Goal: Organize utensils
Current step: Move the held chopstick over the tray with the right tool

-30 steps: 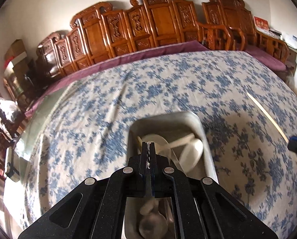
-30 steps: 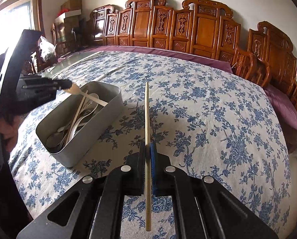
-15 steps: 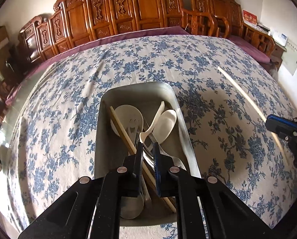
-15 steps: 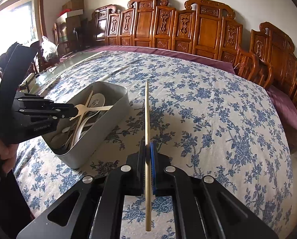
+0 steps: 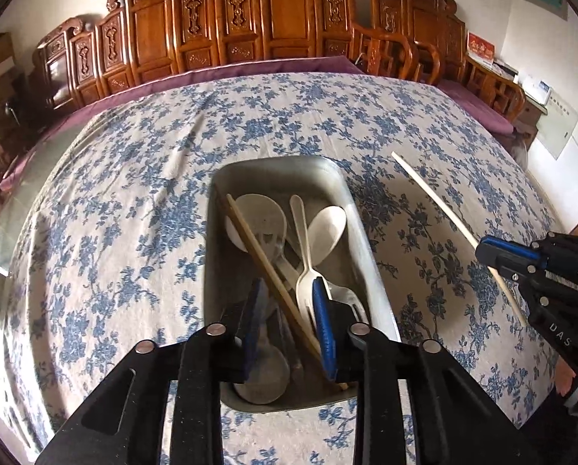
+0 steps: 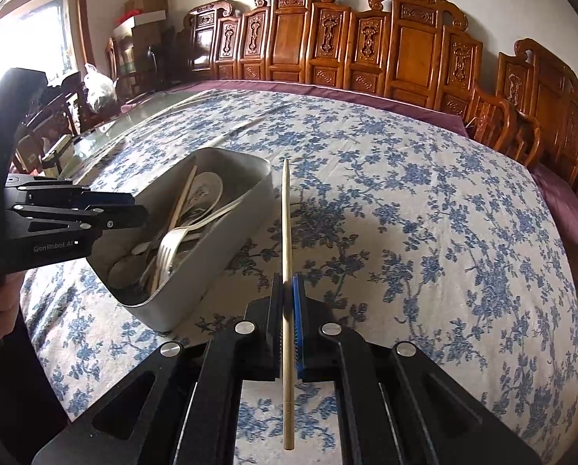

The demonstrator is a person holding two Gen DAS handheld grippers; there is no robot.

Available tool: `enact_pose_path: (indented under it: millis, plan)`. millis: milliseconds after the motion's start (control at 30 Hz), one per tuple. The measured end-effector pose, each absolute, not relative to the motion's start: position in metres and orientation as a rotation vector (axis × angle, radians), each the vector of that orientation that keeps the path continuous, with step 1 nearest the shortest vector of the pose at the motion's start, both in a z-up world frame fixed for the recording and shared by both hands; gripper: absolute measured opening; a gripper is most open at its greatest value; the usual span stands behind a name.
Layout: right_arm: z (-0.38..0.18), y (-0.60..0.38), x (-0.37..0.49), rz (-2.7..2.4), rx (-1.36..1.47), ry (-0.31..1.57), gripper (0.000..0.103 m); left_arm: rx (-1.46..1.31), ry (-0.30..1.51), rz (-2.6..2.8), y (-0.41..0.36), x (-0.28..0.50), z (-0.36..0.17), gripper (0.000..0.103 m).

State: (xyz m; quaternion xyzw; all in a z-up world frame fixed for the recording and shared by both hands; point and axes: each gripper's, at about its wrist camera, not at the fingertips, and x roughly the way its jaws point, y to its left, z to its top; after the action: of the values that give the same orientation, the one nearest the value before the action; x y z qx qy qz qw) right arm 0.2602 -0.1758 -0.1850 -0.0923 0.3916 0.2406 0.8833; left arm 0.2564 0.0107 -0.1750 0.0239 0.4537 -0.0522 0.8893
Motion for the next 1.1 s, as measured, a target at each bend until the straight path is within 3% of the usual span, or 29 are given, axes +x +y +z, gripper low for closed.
enact_pose_path:
  millis: [300,400,500,600,767,1100]
  plan:
    - [-0.179,-0.154,0.257,0.53,-0.172,0.812,0.006,-0.008,0.939,-0.073,0.045,0.256,-0.175,0.035]
    - [-0.178,-0.146,0.257,0.541,-0.166,0.813,0.006,-0.029,0.919,-0.057,0.056,0.254,-0.173,0.051]
    - [-0.177,-0.139,0.257,0.547,-0.152,0.813,0.006,-0.039,0.911,-0.038,0.065,0.254,-0.173,0.052]
    - [-0.174,-0.131,0.259,0.557,-0.129,0.814,0.006,-0.045,0.9,-0.019,0.072,0.253,-0.173,0.073]
    - [-0.17,-0.114,0.264,0.573,-0.089,0.813,0.006,-0.051,0.887,0.011,0.085,0.254,-0.173,0.088]
    - [-0.176,-0.082,0.278,0.58,-0.013,0.827,0.006,-0.077,0.871,0.046,0.106,0.254,-0.173,0.09]
